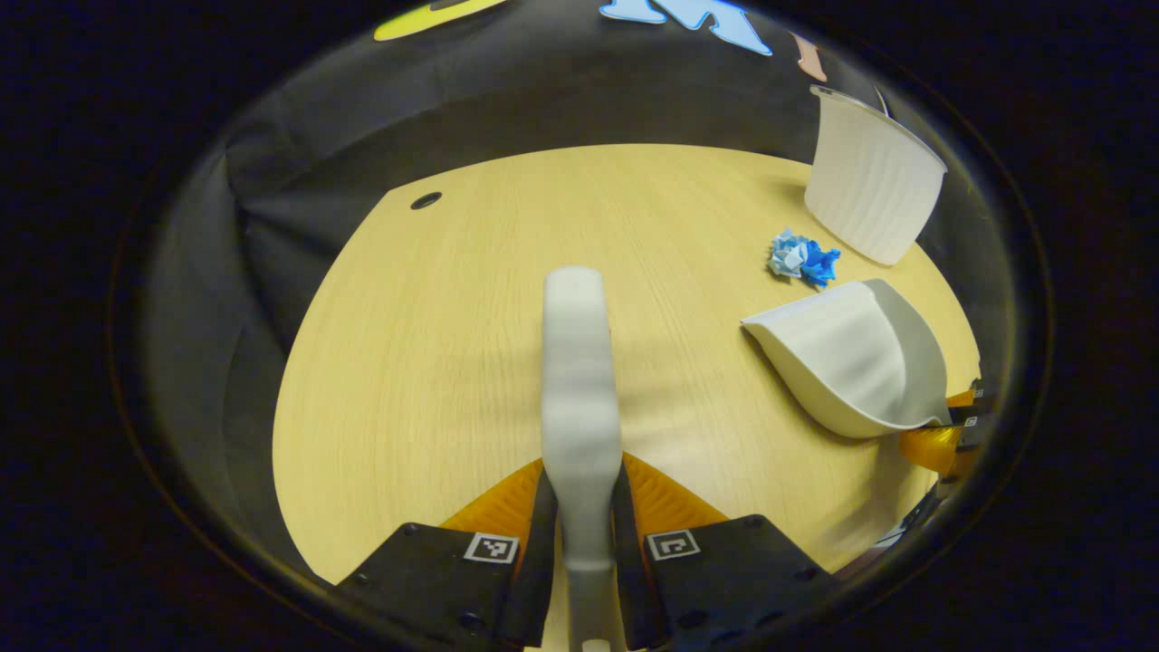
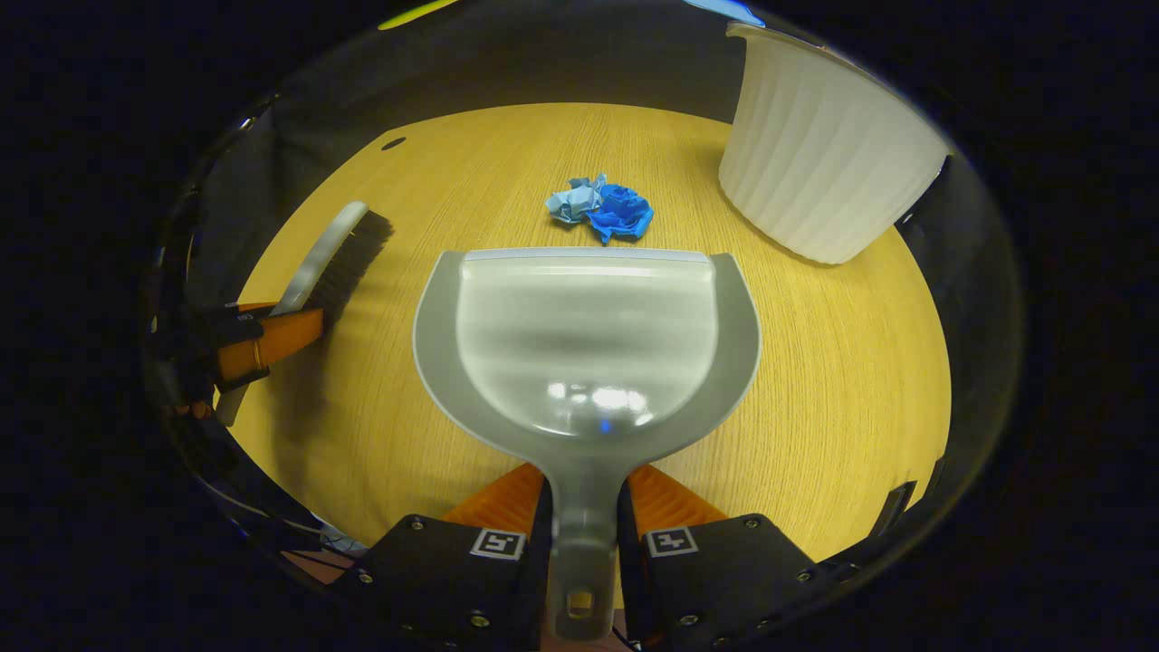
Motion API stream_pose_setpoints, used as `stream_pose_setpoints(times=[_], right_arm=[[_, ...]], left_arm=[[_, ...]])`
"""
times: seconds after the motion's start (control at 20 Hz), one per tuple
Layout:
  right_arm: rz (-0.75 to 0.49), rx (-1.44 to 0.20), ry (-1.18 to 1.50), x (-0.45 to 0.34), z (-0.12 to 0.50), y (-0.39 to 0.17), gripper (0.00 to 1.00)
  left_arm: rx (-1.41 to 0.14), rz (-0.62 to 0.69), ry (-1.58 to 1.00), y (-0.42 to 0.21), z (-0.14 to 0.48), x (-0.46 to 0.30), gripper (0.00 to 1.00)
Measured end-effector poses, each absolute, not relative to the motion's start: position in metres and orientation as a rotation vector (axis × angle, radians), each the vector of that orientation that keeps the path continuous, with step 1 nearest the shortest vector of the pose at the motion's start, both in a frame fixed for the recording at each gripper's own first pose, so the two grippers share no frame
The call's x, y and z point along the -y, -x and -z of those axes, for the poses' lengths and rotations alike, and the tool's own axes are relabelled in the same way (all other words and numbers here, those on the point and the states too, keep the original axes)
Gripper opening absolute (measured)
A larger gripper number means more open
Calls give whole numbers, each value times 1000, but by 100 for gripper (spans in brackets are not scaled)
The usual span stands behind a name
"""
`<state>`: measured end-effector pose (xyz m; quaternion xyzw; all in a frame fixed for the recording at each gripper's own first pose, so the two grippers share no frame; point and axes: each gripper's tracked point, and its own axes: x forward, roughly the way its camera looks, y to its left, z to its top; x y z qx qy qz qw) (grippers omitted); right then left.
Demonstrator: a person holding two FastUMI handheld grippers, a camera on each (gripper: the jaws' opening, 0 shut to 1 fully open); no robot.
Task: Pick up the small broom and dustpan from the desktop, sweep the trash into the dustpan with the broom, and then empty the trash into the garbage bin.
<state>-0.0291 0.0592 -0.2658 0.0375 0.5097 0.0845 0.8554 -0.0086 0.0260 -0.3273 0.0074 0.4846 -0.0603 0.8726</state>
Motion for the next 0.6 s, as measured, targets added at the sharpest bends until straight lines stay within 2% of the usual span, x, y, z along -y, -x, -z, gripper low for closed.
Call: stream_pose_setpoints(times=[0.15,0.4,0.6], right_arm=[[-228,-1052,-45,-45,265,28,34],[-323,-1040,22,-16,269,21,34],[-365,-1021,59,-2,269,13,34]], left_arm=[[-1017,136,-18,0,326,-18,39],[-1027,141,-18,-27,325,-2,35],[-1024,184,-70,-50,324,15,37]])
